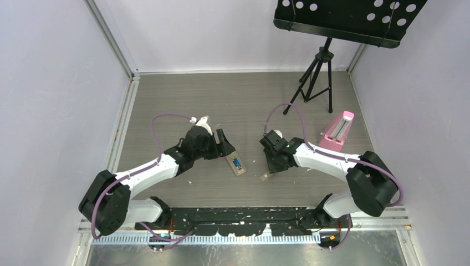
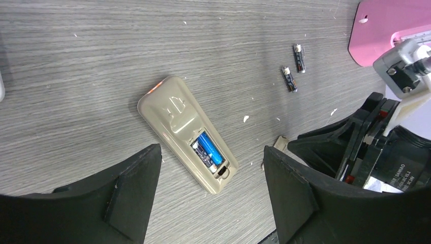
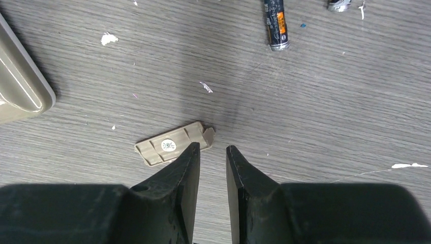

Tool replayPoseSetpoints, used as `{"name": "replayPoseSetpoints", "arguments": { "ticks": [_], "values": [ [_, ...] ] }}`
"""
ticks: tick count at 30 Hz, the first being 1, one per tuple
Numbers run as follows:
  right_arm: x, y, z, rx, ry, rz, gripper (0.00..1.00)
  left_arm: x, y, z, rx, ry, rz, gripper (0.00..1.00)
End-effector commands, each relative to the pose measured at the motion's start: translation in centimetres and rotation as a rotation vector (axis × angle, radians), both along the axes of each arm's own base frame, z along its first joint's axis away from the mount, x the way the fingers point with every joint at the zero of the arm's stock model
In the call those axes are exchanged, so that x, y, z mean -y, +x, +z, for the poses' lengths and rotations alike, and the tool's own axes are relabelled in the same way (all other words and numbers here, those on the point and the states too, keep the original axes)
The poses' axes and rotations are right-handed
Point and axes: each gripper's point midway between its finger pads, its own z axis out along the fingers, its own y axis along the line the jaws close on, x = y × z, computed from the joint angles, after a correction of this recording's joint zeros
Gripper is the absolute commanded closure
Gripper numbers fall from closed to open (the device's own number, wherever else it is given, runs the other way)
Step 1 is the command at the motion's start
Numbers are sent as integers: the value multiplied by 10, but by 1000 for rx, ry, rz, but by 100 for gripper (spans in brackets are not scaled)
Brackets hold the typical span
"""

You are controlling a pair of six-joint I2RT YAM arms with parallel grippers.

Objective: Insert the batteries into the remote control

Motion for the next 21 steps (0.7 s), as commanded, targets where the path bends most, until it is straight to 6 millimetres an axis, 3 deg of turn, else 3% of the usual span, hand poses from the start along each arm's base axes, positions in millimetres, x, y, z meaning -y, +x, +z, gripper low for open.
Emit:
{"name": "replayPoseSetpoints", "arguments": {
  "ticks": [1, 15, 21],
  "values": [
    [-11, 9, 4, 22, 37, 19, 70, 5, 14, 30, 74, -75, -18, 25],
    [-15, 16, -6, 2, 31, 12, 79, 3, 16, 34, 56, -122, -42, 25],
    [-18, 17, -2, 1, 57, -5, 98, 8, 13, 37, 49, -141, -68, 25]
  ]
}}
